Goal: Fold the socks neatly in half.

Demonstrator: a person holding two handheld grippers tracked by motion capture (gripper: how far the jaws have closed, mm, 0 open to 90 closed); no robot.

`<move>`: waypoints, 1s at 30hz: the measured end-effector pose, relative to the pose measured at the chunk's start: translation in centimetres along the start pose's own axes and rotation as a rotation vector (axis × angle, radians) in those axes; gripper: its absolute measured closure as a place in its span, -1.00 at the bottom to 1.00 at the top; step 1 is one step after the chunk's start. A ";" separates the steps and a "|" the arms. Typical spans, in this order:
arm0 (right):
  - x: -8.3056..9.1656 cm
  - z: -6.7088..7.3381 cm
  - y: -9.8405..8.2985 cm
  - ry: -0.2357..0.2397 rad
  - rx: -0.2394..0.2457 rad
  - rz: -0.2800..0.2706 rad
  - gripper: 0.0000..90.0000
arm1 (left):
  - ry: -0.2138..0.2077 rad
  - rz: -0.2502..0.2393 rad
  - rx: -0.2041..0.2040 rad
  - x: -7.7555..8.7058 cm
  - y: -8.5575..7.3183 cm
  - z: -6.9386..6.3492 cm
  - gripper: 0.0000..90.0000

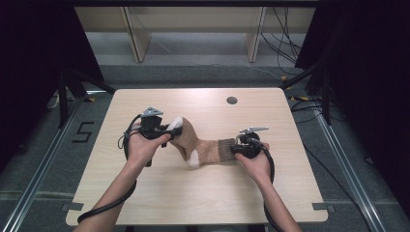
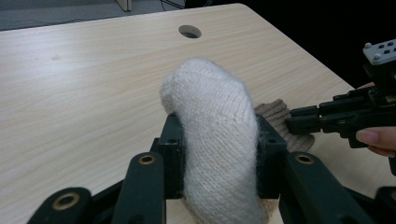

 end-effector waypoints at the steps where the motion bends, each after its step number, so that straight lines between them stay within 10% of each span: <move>1: -0.1 0.0 0.0 0.008 -0.002 -0.005 0.64 | 0.001 0.000 -0.001 0.0 0.0 0.0 0.39; 30: -0.8 1.6 0.1 0.030 0.028 0.010 0.62 | 0.014 -0.016 0.013 0.9 0.0 0.8 0.39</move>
Point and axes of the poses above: each handheld gripper's, and its own axes: x roughly backward along the jaws, y roughly out of its top, z roughly to its left, the point moved 4 cm from there along -x, roughly forward along the jaws, and after that the axes turned 4 degrees about -x, right-handed, at the moved point
